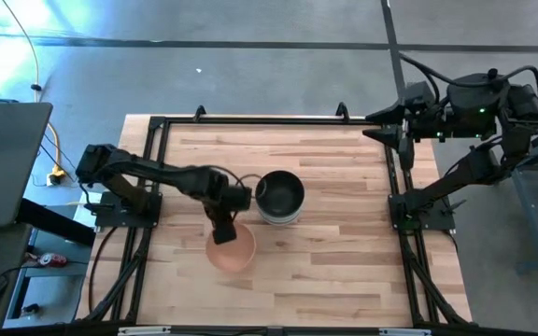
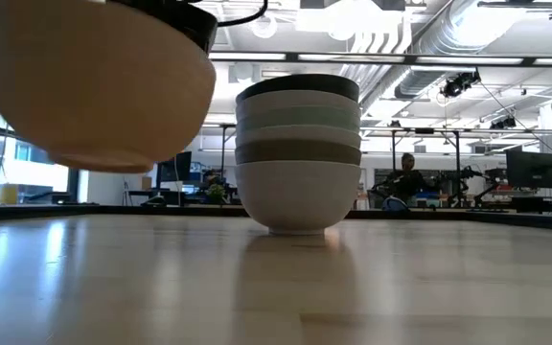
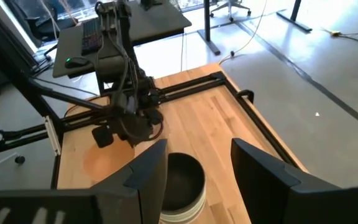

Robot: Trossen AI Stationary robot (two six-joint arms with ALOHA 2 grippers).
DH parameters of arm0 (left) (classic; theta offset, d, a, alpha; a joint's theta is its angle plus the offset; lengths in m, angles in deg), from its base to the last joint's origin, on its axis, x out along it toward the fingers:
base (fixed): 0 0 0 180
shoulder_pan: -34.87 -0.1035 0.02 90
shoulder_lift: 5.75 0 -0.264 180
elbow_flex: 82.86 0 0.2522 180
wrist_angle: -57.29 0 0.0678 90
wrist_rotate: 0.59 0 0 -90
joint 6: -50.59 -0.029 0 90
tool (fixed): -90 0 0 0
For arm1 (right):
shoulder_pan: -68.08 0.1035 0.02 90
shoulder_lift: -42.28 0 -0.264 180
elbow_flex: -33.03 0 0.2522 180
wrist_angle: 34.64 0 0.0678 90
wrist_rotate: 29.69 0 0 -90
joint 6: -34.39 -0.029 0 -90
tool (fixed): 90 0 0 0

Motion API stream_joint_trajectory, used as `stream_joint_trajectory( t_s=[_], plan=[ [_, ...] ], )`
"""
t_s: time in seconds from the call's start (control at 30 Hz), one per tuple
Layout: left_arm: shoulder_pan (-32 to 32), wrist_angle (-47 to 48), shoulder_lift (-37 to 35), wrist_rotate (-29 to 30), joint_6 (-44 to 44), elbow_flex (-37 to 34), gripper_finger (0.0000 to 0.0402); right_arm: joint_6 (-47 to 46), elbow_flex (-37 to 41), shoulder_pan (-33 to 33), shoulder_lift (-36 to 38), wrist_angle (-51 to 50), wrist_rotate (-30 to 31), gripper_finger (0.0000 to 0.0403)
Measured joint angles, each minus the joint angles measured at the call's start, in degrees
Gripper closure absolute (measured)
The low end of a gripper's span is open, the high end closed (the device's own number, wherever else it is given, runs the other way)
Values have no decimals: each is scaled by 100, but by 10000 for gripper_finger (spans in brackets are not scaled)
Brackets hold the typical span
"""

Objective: Nest bowls inside each other
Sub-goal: Stack the orange bowl on the black bowl

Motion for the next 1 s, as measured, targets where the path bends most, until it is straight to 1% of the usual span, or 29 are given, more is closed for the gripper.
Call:
stream_joint_trajectory(
  t_s=[0.23,0.4,0.6,0.77,1.0],
  plan=[
    [-527,1050,-29,458,-511,731,401,19,0,0,109,-2,98,233],
    [-920,1417,-29,512,-807,1248,401,115,0,0,112,-2,115,233],
    [-1363,1833,-24,524,-1132,1875,401,212,0,0,112,-3,116,233],
    [-1696,2086,-24,524,-1202,2324,401,294,0,0,112,-4,116,233],
    [-1906,2124,9,517,-1175,2739,401,335,0,0,112,-4,116,233]
  ],
)
